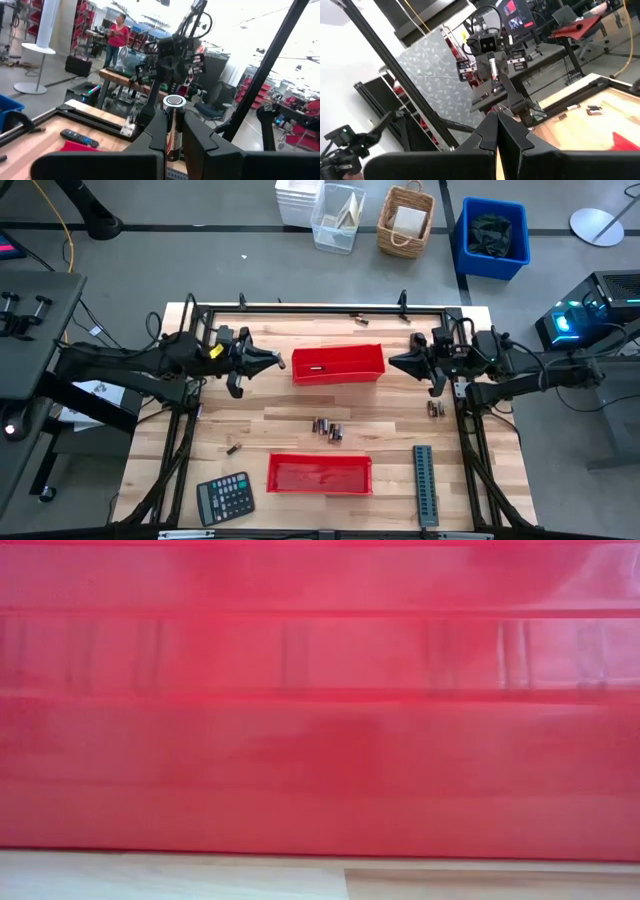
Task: Sort batteries
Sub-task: Put the silver battery into the top red bin
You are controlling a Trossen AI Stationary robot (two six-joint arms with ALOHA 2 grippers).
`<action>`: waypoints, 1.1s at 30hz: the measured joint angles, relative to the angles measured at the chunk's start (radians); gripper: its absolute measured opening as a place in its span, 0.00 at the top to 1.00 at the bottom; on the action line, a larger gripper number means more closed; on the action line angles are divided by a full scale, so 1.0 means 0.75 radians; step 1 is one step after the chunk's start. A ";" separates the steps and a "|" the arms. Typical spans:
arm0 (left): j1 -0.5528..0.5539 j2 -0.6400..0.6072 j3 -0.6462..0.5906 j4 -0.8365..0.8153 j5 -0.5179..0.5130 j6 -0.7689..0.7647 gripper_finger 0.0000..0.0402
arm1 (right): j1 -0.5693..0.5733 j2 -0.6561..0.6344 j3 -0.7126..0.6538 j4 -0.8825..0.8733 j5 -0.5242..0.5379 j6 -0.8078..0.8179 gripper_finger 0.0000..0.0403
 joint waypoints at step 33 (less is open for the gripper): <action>0.411 0.657 0.002 0.000 0.044 0.297 0.73 | -0.022 0.044 0.000 0.035 0.248 -0.156 1.00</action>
